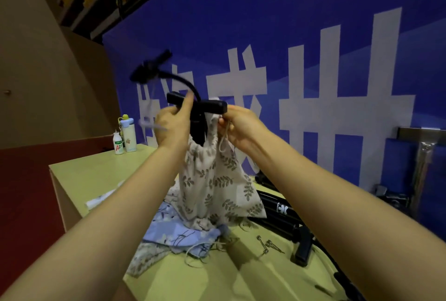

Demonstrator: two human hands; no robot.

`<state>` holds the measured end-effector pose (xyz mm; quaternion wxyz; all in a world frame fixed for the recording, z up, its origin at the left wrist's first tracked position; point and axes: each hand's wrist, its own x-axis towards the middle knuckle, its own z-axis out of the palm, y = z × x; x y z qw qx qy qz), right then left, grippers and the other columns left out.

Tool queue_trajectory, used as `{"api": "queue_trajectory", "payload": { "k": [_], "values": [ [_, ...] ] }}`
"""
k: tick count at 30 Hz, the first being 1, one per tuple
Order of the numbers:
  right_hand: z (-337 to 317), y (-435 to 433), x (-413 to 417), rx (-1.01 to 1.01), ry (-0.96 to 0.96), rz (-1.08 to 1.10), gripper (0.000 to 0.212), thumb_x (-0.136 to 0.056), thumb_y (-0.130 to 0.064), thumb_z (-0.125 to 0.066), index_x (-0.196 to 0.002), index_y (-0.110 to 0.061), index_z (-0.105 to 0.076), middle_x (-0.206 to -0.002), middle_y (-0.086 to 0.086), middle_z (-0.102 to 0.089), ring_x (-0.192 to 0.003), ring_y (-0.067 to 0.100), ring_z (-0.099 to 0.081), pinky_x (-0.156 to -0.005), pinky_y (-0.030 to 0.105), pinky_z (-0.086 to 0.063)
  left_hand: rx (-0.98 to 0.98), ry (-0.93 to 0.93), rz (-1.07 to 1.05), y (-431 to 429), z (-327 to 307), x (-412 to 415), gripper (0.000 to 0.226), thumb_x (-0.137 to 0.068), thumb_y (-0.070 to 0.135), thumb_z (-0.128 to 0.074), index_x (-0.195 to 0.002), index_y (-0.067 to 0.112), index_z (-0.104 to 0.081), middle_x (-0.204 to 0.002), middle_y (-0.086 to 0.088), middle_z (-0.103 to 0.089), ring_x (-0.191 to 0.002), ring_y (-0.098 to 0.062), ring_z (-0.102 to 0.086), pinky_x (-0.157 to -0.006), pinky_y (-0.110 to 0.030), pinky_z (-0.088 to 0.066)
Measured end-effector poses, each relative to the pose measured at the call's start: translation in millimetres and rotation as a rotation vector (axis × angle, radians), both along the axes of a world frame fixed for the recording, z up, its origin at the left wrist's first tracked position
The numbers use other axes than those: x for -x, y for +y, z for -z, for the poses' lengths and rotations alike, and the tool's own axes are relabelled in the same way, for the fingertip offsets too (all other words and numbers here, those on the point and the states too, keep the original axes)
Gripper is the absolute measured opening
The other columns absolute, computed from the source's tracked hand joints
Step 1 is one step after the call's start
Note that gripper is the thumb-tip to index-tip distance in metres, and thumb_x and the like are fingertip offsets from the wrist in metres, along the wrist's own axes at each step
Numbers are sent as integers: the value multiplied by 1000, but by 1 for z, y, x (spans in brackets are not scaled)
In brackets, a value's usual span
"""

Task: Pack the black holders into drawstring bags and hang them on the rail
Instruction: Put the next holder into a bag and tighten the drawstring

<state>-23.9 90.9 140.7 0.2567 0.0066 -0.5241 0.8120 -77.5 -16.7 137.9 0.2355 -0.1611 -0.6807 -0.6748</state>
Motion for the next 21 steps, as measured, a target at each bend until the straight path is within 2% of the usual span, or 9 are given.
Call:
{"api": "queue_trajectory", "payload": {
  "k": [2,5,9,11,13,14,16,17,21],
  "values": [
    [9,6,-3,1,-13,-21,17,-94,1,-47,-84,-4,-60,-69,4,-54,-45,4,-51,-48,14,-50,-60,-26,13,1,7,10,52,-87,47,-59,-47,15,-44,-43,0,-44,-45,-14,-44,-61,-30,-38],
    [9,18,-10,-13,-21,-12,18,-95,-2,-50,-80,-3,-60,-70,6,-55,-52,7,-52,-54,17,-52,-141,-31,94,1,3,13,38,-89,37,-61,-66,7,-65,-58,-4,-54,-58,-17,-52,-73,-37,-48],
    [-1,26,-23,-16,-20,-26,20,-95,2,-46,-108,8,-60,-87,13,-60,-68,14,-56,-53,18,-54,-137,8,132,8,-2,3,39,-89,43,-58,-72,7,-55,-67,-14,-49,-53,-20,-43,-43,-19,-37],
    [-4,25,-26,-79,-57,-17,31,-94,2,-47,-123,8,-55,-104,17,-59,-76,17,-60,-49,19,-53,-141,-76,178,11,-8,1,38,-89,43,-57,-81,7,-50,-77,-16,-51,-55,-19,-48,-47,-24,-44],
    [-6,26,-31,-194,-112,-10,35,-92,2,-49,-126,6,-54,-117,18,-58,-85,19,-63,-49,19,-52,-92,-179,280,13,-10,3,37,-90,46,-55,-90,9,-52,-86,-12,-58,-59,-16,-55,-62,-31,-56],
    [-7,27,-36,-260,-139,2,34,-91,2,-50,-125,4,-56,-121,17,-59,-90,20,-63,-51,19,-52,-109,-219,324,13,-10,0,33,-92,41,-53,-91,9,-51,-88,-11,-58,-58,-14,-55,-59,-27,-58],
    [-8,32,-47,-363,-192,55,30,-91,0,-54,-120,0,-60,-116,14,-63,-90,18,-64,-53,19,-53,-179,-189,327,12,-5,-13,30,-93,28,-56,-72,8,-48,-66,-7,-53,-45,-10,-48,-37,-15,-45],
    [-9,35,-54,-382,-214,96,28,-90,-1,-57,-118,-1,-61,-108,13,-64,-85,16,-64,-54,18,-53,-178,-141,306,12,-3,-20,37,-91,24,-58,-62,8,-42,-55,-6,-46,-42,-12,-45,-33,-13,-39],
    [-12,47,-77,-341,-245,220,10,-84,0,-66,-94,1,-67,-87,12,-65,-69,13,-61,-53,15,-55,-156,19,188,13,-1,-42,41,-85,28,-63,-55,9,-44,-61,-14,-46,-62,-23,-47,-57,-31,-40]
  ]
}}
